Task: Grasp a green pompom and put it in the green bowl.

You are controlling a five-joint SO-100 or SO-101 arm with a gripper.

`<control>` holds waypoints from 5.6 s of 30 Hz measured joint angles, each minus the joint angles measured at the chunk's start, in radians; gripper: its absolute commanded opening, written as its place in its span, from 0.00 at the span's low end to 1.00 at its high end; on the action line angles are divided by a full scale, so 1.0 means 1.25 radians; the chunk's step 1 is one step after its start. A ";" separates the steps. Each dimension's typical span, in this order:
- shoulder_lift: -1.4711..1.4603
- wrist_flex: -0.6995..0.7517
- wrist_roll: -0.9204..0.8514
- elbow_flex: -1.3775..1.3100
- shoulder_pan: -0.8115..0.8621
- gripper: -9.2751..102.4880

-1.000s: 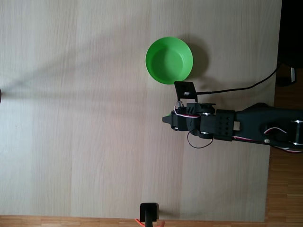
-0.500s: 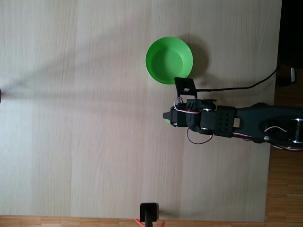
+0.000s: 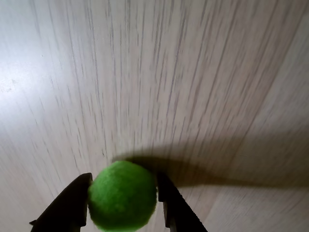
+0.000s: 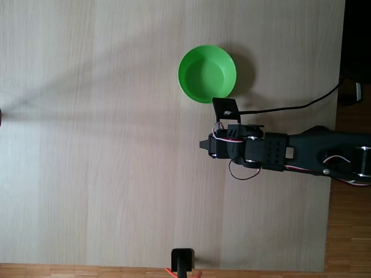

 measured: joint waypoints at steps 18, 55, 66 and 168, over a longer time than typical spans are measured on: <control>0.000 -0.004 0.000 0.000 0.000 0.08; 0.220 0.031 -0.171 -0.106 0.384 0.09; 0.210 0.038 -0.169 -0.115 0.395 0.29; 1.433 0.242 0.067 0.799 -0.130 0.08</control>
